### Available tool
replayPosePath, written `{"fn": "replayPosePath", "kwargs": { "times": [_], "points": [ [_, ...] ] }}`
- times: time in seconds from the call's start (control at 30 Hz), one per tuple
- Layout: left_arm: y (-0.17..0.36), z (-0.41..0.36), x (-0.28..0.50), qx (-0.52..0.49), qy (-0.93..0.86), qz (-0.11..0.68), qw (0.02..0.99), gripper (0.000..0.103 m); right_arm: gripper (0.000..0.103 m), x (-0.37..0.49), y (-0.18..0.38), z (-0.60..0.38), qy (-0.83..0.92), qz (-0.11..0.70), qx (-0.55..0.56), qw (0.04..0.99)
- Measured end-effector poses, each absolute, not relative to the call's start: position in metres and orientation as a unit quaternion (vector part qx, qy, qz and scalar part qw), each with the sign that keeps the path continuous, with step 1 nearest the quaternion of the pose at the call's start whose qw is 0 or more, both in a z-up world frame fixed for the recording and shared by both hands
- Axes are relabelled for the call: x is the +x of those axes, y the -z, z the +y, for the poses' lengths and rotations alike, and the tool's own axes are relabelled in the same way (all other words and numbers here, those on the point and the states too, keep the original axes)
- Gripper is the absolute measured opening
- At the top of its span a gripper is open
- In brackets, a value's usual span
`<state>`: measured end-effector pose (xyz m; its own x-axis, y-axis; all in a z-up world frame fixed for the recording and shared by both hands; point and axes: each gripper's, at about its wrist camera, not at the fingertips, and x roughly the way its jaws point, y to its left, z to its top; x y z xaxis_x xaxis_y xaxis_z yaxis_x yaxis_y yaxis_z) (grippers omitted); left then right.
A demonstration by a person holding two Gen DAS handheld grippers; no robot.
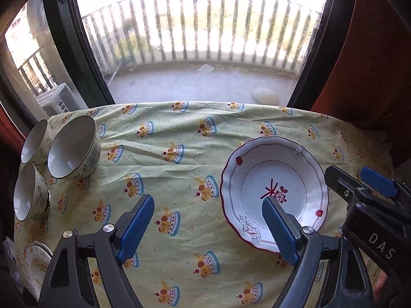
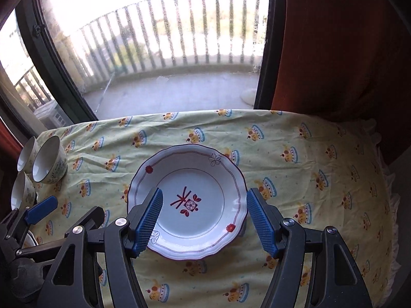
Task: Organize plates and bowls
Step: 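Move both tools to the red-rimmed plate with red character print, then close both tools on the rim of the red-rimmed plate, then lift the red-rimmed plate with both tools toward the plate stack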
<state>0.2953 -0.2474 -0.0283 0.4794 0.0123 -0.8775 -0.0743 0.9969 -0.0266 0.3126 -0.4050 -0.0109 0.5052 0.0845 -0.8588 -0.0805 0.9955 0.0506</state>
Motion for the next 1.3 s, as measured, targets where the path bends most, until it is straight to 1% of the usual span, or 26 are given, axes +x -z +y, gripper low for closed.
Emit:
{"fn": "replayPosePath", "kwargs": {
  "times": [0.37, 0.43, 0.6, 0.7, 0.8, 0.83, 0.87, 0.93, 0.97, 1.03, 1.07, 1.1, 1.3],
  "points": [
    [0.073, -0.271, 0.333, -0.028, -0.034, 0.532, 0.846, 0.086, 0.071, 0.352, 0.046, -0.42, -0.038, 0.515, -0.022, 0.856],
    [0.083, -0.273, 0.338, -0.029, -0.036, 0.539, 0.841, 0.083, 0.071, 0.356, 0.055, -0.422, -0.039, 0.523, -0.016, 0.851],
    [0.102, -0.275, 0.348, -0.038, -0.027, 0.562, 0.826, 0.082, 0.071, 0.368, 0.081, -0.428, -0.04, 0.547, 0.005, 0.836],
    [0.108, -0.275, 0.35, -0.04, -0.02, 0.568, 0.822, 0.08, 0.071, 0.374, 0.093, -0.43, -0.035, 0.56, 0.007, 0.828],
    [0.114, -0.275, 0.353, -0.04, -0.019, 0.573, 0.818, 0.074, 0.07, 0.379, 0.102, -0.431, -0.034, 0.567, 0.007, 0.823],
    [0.115, -0.275, 0.354, -0.04, -0.018, 0.575, 0.817, 0.071, 0.069, 0.38, 0.104, -0.431, -0.037, 0.569, 0.007, 0.822],
    [0.117, -0.275, 0.355, -0.041, -0.018, 0.577, 0.815, 0.069, 0.064, 0.38, 0.106, -0.431, -0.038, 0.569, 0.009, 0.822],
    [0.121, -0.276, 0.356, -0.042, -0.016, 0.582, 0.812, 0.065, 0.06, 0.382, 0.11, -0.431, -0.038, 0.572, 0.008, 0.819],
    [0.121, -0.277, 0.356, -0.043, -0.014, 0.582, 0.812, 0.065, 0.058, 0.382, 0.112, -0.431, -0.041, 0.574, 0.012, 0.817],
    [0.119, -0.277, 0.356, -0.045, -0.013, 0.583, 0.811, 0.063, 0.057, 0.382, 0.115, -0.43, -0.044, 0.576, 0.016, 0.816],
    [0.119, -0.277, 0.356, -0.049, -0.009, 0.585, 0.81, 0.059, 0.057, 0.382, 0.115, -0.43, -0.046, 0.576, 0.016, 0.816],
    [0.119, -0.278, 0.355, -0.052, -0.004, 0.586, 0.809, 0.057, 0.057, 0.382, 0.115, -0.43, -0.046, 0.576, 0.017, 0.816],
    [0.119, -0.277, 0.351, -0.042, -0.012, 0.588, 0.807, 0.059, 0.056, 0.378, 0.112, -0.43, -0.045, 0.579, 0.025, 0.813]
  ]
}}
